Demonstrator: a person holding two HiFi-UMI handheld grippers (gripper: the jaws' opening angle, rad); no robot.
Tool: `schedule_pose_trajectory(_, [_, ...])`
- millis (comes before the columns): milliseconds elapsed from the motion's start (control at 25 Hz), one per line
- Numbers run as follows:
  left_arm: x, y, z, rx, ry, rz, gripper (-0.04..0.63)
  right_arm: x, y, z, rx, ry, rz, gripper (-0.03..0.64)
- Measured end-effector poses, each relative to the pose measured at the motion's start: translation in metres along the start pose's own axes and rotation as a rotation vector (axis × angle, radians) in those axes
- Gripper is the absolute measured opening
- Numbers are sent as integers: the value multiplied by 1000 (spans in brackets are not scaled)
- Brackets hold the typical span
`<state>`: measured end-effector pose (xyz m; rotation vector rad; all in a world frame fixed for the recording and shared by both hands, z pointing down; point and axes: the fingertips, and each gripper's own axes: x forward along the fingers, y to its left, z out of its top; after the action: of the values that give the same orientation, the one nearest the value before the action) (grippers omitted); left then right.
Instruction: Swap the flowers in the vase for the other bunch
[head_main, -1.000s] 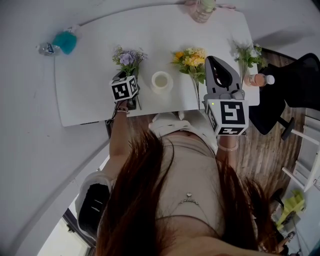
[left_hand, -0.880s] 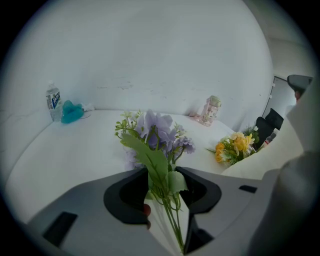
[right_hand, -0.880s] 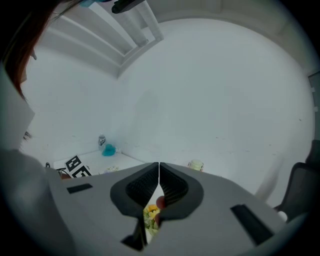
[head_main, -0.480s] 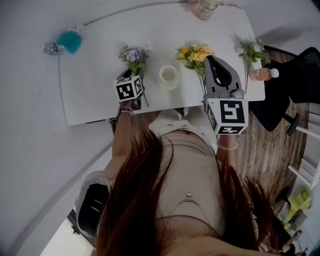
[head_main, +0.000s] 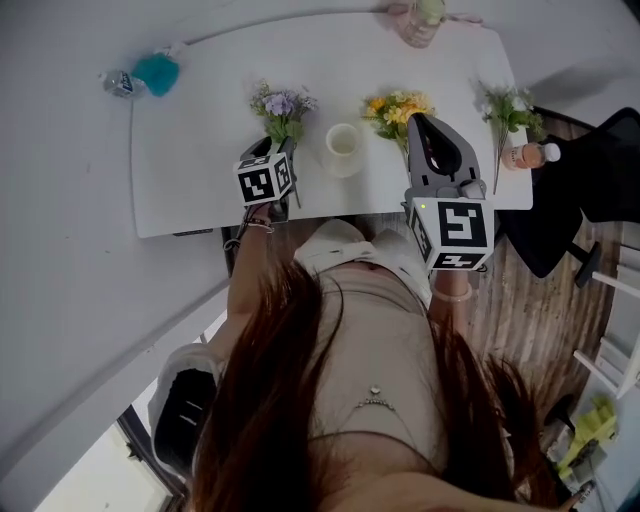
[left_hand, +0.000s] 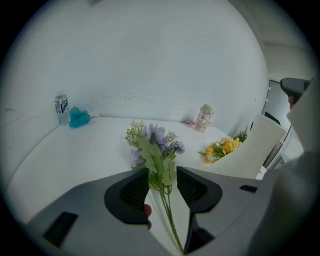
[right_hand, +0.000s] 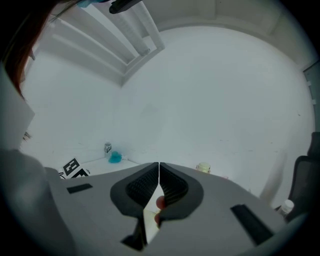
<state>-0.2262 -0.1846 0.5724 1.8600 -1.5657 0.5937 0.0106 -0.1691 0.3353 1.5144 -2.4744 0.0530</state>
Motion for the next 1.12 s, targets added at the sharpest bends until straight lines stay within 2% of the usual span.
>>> schedule_pose_trajectory(600, [-73, -39, -20, -64, -115, 60, 172, -61, 4, 2, -15, -37, 99, 28])
schedule_pose_trajectory(1120, [-129, -73, -41, -53, -201, 111, 95, -113, 15, -20, 29, -38, 164, 28])
